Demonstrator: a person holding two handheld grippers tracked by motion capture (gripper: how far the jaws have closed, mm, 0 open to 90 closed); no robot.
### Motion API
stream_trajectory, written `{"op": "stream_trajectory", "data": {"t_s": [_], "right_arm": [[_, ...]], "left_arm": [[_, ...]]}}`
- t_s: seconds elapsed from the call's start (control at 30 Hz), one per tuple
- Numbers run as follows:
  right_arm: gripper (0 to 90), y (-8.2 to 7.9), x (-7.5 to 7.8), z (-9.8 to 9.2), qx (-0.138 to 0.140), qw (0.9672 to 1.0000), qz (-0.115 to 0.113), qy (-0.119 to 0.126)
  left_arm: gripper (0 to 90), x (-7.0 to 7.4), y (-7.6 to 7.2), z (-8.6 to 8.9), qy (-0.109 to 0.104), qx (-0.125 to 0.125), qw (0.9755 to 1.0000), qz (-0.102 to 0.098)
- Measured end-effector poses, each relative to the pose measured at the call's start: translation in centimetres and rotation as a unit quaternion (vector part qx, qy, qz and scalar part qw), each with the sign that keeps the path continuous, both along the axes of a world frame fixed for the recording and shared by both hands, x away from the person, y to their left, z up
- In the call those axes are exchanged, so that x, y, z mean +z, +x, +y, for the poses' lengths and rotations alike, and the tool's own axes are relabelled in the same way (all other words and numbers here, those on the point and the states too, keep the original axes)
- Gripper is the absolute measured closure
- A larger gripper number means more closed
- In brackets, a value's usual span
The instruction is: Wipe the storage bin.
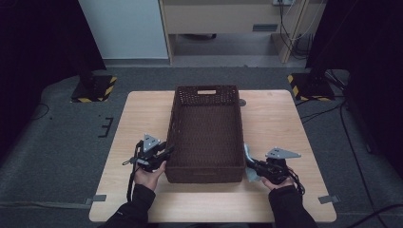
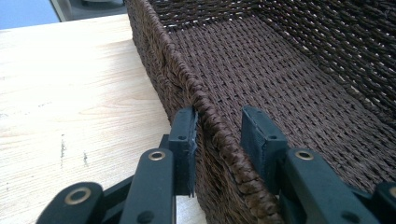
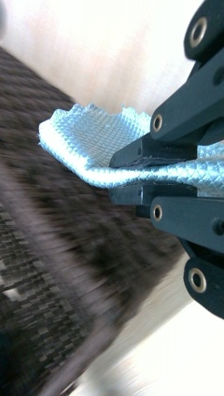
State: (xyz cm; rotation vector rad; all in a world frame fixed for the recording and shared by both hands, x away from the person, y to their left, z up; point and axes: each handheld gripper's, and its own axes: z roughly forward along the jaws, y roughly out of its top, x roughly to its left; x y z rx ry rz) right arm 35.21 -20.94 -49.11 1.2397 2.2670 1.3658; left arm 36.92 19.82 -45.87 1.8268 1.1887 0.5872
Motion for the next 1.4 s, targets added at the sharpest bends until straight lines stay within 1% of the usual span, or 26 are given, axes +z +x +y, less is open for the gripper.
{"op": "stream_trajectory", "data": {"t_s": [0.1, 0.13, 0.17, 0.23, 0.27, 0.3, 0.37, 0.43, 0.47, 0.5, 0.53, 0.57, 0.63, 0.73, 0.8, 0.83, 0.9, 0.93, 1.0, 1.03, 1.1, 1.17, 1.23, 1.3, 1.33, 1.4], "right_arm": [[83.7, 0.2, -1.1, 0.8, 0.008, 0.9996, 0.019, -0.018], [83.7, 0.4, -1.4, 0.9, 0.012, 0.9993, 0.02, -0.028], [83.7, 0.4, -1.5, 1.1, 0.011, 0.9992, 0.024, -0.03], [83.7, 0.4, -1.3, 1.0, 0.01, 0.9992, 0.021, -0.031], [83.7, 0.4, -1.0, 0.9, 0.007, 0.9995, 0.014, -0.027], [83.7, 0.2, -0.5, 0.6, 0.004, 0.9999, 0.007, -0.015], [83.7, -0.3, 0.8, 0.0, 0.003, 0.9997, -0.024, 0.009], [83.6, -0.8, 2.3, -0.5, -0.001, 0.9975, -0.057, 0.041], [83.7, -1.1, 2.9, -0.7, 0.002, 0.9963, -0.068, 0.051], [83.6, -1.4, 3.2, -0.8, 0.008, 0.9954, -0.077, 0.057], [83.7, -1.6, 3.4, -0.8, 0.014, 0.9951, -0.079, 0.057], [83.6, -1.7, 3.3, -0.6, 0.017, 0.9954, -0.078, 0.053], [83.6, -1.6, 2.6, -0.3, 0.019, 0.9973, -0.06, 0.037], [83.7, -1.0, 1.1, -0.1, 0.015, 0.9995, -0.026, 0.009], [83.6, -0.5, 0.1, 0.1, 0.018, 0.9998, -0.005, -0.008], [83.6, -0.4, -0.3, 0.1, 0.016, 0.9998, 0.007, -0.011], [83.6, -0.1, -0.9, 0.2, 0.013, 0.9996, 0.021, -0.015], [83.6, 0.0, -1.1, 0.2, 0.015, 0.9994, 0.024, -0.02], [83.6, 0.0, -1.1, 0.2, 0.015, 0.9995, 0.022, -0.019], [83.6, -0.1, -0.9, 0.2, 0.013, 0.9996, 0.022, -0.014], [83.6, -0.5, 0.0, 0.0, 0.011, 0.9999, 0.002, 0.005], [83.6, -1.0, 1.3, -0.4, 0.011, 0.9991, -0.033, 0.026], [83.6, -1.7, 2.7, -0.8, 0.01, 0.9968, -0.062, 0.051], [83.7, -2.3, 3.4, -0.8, 0.014, 0.9944, -0.083, 0.064], [83.6, -2.5, 3.4, -0.7, 0.019, 0.9945, -0.081, 0.064], [83.7, -2.7, 2.7, -0.4, 0.026, 0.9964, -0.067, 0.045]], "left_arm": [[65.4, 0.0, 0.2, 0.0, 0.0, -0.001, 1.0, 0.0], [65.4, 0.0, 0.2, 0.0, -0.001, -0.002, 1.0, 0.001], [65.3, 0.0, 0.2, 0.1, -0.001, -0.002, 1.0, 0.001], [65.0, 0.0, 0.2, 0.1, 0.0, -0.003, 1.0, 0.001], [64.7, 0.0, 0.2, 0.1, 0.0, -0.003, 1.0, 0.001], [64.4, 0.0, 0.2, 0.1, 0.0, -0.003, 1.0, 0.002], [63.9, 0.0, 0.2, 0.1, -0.001, -0.002, 1.0, 0.001], [64.0, 0.0, 0.2, 0.1, -0.001, -0.002, 1.0, 0.001], [64.4, 0.0, 0.2, 0.1, -0.001, -0.002, 1.0, 0.002], [64.9, 0.0, 0.2, 0.1, 0.0, 0.0, 1.0, 0.001], [64.9, 0.0, 0.2, 0.0, 0.001, 0.002, 1.0, 0.001], [64.9, 0.0, 0.2, 0.0, 0.003, 0.004, 1.0, 0.002], [65.1, 0.1, 0.3, -0.1, 0.005, 0.005, 1.0, 0.001], [65.0, 0.0, 0.6, 0.1, 0.003, 0.005, 1.0, 0.001], [65.1, 0.0, 0.7, 0.2, 0.001, 0.004, 1.0, 0.001], [65.0, 0.0, 0.7, 0.2, 0.001, 0.003, 1.0, 0.001], [65.0, 0.0, 0.7, 0.1, 0.003, 0.002, 1.0, 0.0], [64.7, 0.0, 0.7, 0.2, 0.002, 0.003, 1.0, 0.001], [63.6, 0.0, 0.7, 0.2, 0.002, 0.004, 1.0, 0.001], [63.5, 0.0, 0.7, 0.2, 0.002, 0.003, 1.0, 0.0], [63.4, 0.0, 0.7, 0.2, 0.002, 0.003, 1.0, 0.001], [63.4, 0.0, 0.7, 0.2, 0.002, 0.003, 1.0, 0.001], [63.4, 0.0, 0.7, 0.2, 0.002, 0.004, 1.0, 0.001], [63.4, 0.0, 0.7, 0.2, 0.002, 0.003, 1.0, 0.001], [63.2, 0.0, 0.7, 0.2, 0.001, 0.004, 1.0, 0.002], [62.9, 0.0, 0.7, 0.2, 0.001, 0.004, 1.0, 0.002]]}}
